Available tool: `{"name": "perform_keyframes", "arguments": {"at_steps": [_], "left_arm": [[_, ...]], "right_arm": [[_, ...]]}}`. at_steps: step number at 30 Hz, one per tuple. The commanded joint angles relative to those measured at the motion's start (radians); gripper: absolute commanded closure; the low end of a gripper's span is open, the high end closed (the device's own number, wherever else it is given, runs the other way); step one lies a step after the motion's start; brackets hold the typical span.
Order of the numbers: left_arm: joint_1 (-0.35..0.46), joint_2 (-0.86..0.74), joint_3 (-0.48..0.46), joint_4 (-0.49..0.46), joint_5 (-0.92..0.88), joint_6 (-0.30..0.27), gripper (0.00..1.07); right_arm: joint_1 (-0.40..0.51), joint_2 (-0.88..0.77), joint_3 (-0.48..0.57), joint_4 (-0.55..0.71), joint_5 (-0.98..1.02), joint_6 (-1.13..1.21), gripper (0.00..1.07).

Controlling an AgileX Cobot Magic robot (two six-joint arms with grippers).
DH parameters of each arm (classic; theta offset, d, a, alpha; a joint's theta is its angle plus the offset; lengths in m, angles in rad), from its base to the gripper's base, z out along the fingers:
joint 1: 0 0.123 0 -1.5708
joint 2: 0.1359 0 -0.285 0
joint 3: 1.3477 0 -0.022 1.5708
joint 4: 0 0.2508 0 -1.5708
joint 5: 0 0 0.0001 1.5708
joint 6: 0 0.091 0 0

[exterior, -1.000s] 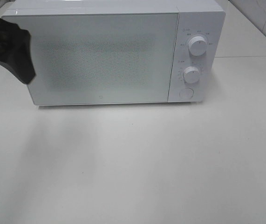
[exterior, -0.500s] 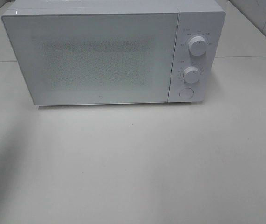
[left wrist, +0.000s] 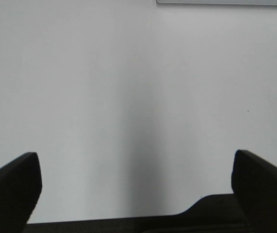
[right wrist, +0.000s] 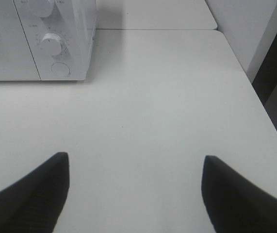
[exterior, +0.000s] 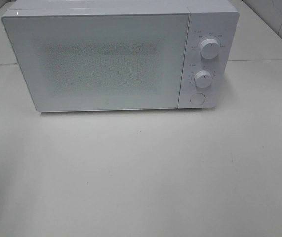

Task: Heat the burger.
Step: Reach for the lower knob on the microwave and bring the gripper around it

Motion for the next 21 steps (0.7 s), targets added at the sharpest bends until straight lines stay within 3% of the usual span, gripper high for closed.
{"name": "perform_keyframes", "arguments": {"at_steps": [1,10,16,21], "left_arm": [[0.001,-0.118,0.084,0.0,-0.06,-0.004,0.08],[0.001,-0.306,0.259,0.008,-0.033,-0.002,0.08],[0.001,-0.342,0.258,0.015,-0.033,-0.008,0.08],[0.001,-0.511,0.258,0.015,-0.034,-0.008,0.08]], "right_arm": [[-0.006,-0.035,0.002,0.001,-0.013,-0.003,0.38],[-0.006,-0.035,0.002,0.001,-0.013,-0.003,0.38],[-0.006,-0.035,0.002,0.001,-0.013,-0.002,0.38],[-0.006,-0.035,0.002,0.001,-0.013,-0.002,0.38]]}}
